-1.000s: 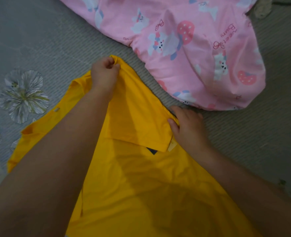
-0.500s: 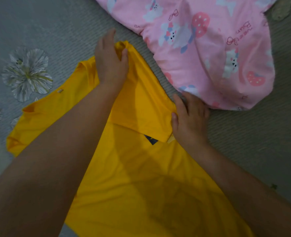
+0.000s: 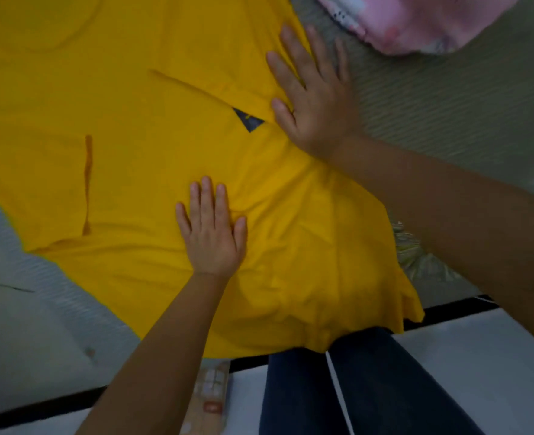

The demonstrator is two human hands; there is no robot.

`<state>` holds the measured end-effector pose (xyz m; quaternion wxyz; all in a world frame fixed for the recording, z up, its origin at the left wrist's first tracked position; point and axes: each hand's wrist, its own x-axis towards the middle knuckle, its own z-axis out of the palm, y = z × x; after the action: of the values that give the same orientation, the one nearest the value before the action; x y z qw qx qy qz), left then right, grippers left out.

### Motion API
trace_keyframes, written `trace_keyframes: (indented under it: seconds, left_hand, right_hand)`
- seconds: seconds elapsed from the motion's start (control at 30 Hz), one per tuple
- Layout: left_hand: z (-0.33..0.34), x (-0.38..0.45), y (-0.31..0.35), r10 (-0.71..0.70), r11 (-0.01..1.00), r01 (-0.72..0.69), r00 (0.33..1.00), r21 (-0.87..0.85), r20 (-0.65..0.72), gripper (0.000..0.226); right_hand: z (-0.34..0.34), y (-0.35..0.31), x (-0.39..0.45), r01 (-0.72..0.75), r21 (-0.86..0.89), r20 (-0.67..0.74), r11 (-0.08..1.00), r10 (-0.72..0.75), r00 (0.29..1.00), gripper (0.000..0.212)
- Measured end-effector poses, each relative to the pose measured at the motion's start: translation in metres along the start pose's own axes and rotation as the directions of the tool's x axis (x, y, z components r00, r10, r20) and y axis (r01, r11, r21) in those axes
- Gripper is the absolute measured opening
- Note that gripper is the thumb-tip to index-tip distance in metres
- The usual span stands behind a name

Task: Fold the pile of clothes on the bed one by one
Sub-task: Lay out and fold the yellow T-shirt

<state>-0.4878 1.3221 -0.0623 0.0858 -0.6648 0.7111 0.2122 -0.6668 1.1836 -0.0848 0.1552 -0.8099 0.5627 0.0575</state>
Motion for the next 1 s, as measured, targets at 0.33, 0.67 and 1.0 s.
trace_keyframes:
  seconds: [0.33, 0.67, 1.0]
  left_hand:
    - [0.018, -0.008, -0.002, -0.026, 0.999, 0.028, 0.991, 0.018, -0.131, 0.058]
    - [0.045, -0.098, 0.052, -0.053, 0.998, 0.054, 0.998, -0.035, 0.032, 0.062]
    - [0.089, -0.204, 0.086, -0.114, 0.977, 0.125, 0.991, -0.171, 0.072, 0.069]
  right_hand:
    - [0.003, -0.002, -0.002, -0.017, -0.016, -0.025, 1.0, 0.017, 1.0, 0.056]
    - [0.036, -0.012, -0.231, -0.004, 0.121, 0.087, 0.993, -0.006, 0.996, 0.05]
    - [0.031, -0.003, -0.341, -0.239, 0.263, 0.042, 0.935, 0.236, 0.971, 0.041]
